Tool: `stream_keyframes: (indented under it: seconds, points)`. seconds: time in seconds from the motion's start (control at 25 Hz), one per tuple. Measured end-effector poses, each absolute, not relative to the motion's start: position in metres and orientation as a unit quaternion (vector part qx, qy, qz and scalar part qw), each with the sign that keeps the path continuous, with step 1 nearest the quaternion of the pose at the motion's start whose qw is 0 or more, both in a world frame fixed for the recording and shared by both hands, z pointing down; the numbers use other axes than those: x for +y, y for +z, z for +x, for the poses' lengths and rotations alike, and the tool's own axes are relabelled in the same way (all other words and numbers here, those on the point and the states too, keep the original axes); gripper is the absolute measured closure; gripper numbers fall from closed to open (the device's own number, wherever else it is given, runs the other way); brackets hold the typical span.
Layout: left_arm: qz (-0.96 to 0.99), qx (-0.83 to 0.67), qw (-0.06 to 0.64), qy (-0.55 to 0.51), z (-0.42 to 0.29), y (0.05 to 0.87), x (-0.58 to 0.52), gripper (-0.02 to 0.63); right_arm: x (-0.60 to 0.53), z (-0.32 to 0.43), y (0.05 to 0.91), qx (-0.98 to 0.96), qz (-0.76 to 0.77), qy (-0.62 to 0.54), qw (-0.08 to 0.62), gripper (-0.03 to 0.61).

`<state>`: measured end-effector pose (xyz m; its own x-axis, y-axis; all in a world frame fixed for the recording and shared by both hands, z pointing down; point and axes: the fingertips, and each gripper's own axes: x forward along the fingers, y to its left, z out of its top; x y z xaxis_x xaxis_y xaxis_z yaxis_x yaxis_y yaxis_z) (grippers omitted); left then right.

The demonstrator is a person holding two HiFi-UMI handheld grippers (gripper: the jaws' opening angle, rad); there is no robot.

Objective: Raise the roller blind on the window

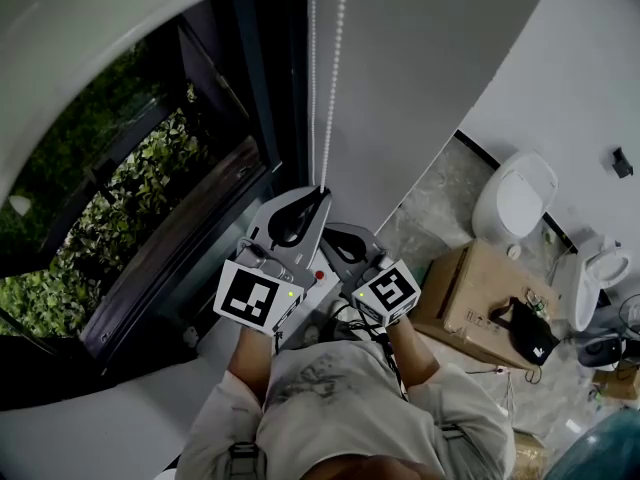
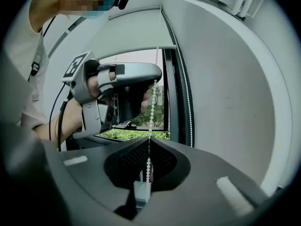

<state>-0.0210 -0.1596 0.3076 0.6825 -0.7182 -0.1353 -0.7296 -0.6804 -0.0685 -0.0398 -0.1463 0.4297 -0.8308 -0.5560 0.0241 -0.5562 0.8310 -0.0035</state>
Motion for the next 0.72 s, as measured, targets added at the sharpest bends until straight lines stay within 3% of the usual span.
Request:
stream_keyframes:
  seconds: [0.72]
  points:
    - [-0.919,0.393,0.002,0.032,-0.023,0.353,-0.160,0.606,-0.147,-0.038,0.470,-0.954,0.296,0.026,0.051,0.566]
